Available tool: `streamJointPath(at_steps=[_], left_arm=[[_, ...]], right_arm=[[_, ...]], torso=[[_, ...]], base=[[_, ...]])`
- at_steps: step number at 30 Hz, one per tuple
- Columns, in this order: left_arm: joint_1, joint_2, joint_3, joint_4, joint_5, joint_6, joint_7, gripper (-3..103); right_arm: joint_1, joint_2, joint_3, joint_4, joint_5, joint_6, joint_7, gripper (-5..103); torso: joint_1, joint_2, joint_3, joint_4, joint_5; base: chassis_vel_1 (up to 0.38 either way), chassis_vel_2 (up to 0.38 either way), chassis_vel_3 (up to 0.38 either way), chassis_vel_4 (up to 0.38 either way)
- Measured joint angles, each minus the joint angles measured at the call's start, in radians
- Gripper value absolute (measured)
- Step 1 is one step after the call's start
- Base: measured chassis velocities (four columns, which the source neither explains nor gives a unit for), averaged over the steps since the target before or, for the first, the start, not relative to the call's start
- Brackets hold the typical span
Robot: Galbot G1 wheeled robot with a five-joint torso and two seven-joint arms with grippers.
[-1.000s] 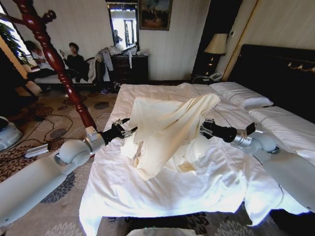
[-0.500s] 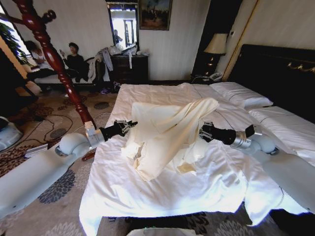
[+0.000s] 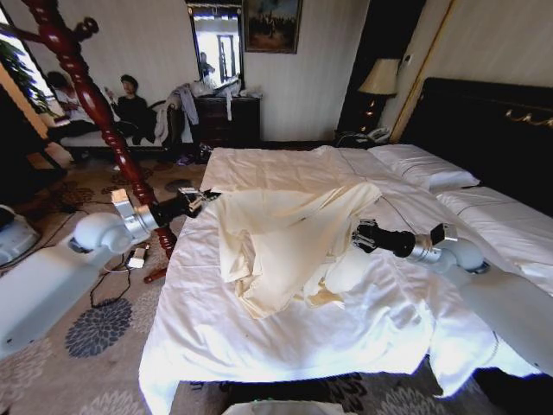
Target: Pick up the clothes from the bed and hang them on the clothes hanger.
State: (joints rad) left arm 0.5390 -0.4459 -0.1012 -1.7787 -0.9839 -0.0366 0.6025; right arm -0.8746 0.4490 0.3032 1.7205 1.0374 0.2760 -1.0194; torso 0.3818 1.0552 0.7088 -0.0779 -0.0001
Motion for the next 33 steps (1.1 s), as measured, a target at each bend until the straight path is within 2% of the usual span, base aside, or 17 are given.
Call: streamJointPath(at_steps=[10,17,24,27,29,30,31,32,33], left_arm=[[-0.006,0.000,-0.014,0.091,0.051,-0.024,0.020,0],[-0.016,-0.018,-0.014,0.111,0.041,-0.011,-0.036,0],[-0.028,-0.018,-0.013,0.136,0.030,-0.001,-0.054,0],[-0.006,-0.014,-0.002,0.136,0.053,-0.024,-0.125,0],[-0.003,-0.013,-0.001,0.136,0.055,-0.028,-0.140,0],[0.004,-0.013,0.001,0.137,0.063,-0.030,-0.180,6],[0.007,-0.013,0.001,0.140,0.067,-0.029,-0.206,6],[0.008,-0.014,0.001,0.143,0.070,-0.027,-0.225,11],[0.008,-0.014,0.001,0.143,0.070,-0.027,-0.225,11]], right_arm=[[0.000,0.003,0.009,0.005,0.032,0.005,-0.001,15],[-0.003,0.001,0.009,0.021,0.054,0.006,-0.004,15],[0.004,0.005,0.005,0.015,0.041,0.008,-0.018,15],[0.013,0.004,0.006,0.012,0.039,0.010,-0.024,15],[0.014,0.004,0.006,0.012,0.039,0.011,-0.025,15],[0.017,0.004,0.006,0.010,0.038,0.013,-0.025,15],[0.019,0.004,0.006,0.008,0.037,0.015,-0.024,15],[0.021,0.005,0.007,0.008,0.036,0.018,-0.019,15],[0.021,0.005,0.007,0.008,0.036,0.018,-0.019,15]], torso=[[0.000,0.000,0.000,0.0001,-0.0001],[0.000,0.000,0.000,-0.0002,-0.0001],[0.000,0.000,0.000,-0.0001,0.0001],[0.000,0.000,0.000,0.0000,-0.0001],[0.000,0.000,0.000,0.0000,-0.0001],[0.000,0.000,0.000,0.0001,-0.0001],[0.000,0.000,0.000,0.0000,-0.0001],[0.000,0.000,0.000,-0.0001,0.0001],[0.000,0.000,0.000,-0.0001,0.0001]], base=[[0.000,0.000,0.000,0.000],[0.000,0.000,0.000,0.000],[0.000,0.000,0.000,0.000],[0.000,0.000,0.000,0.000],[0.000,0.000,0.000,0.000],[0.000,0.000,0.000,0.000],[0.000,0.000,0.000,0.000],[0.000,0.000,0.000,0.000],[0.000,0.000,0.000,0.000]])
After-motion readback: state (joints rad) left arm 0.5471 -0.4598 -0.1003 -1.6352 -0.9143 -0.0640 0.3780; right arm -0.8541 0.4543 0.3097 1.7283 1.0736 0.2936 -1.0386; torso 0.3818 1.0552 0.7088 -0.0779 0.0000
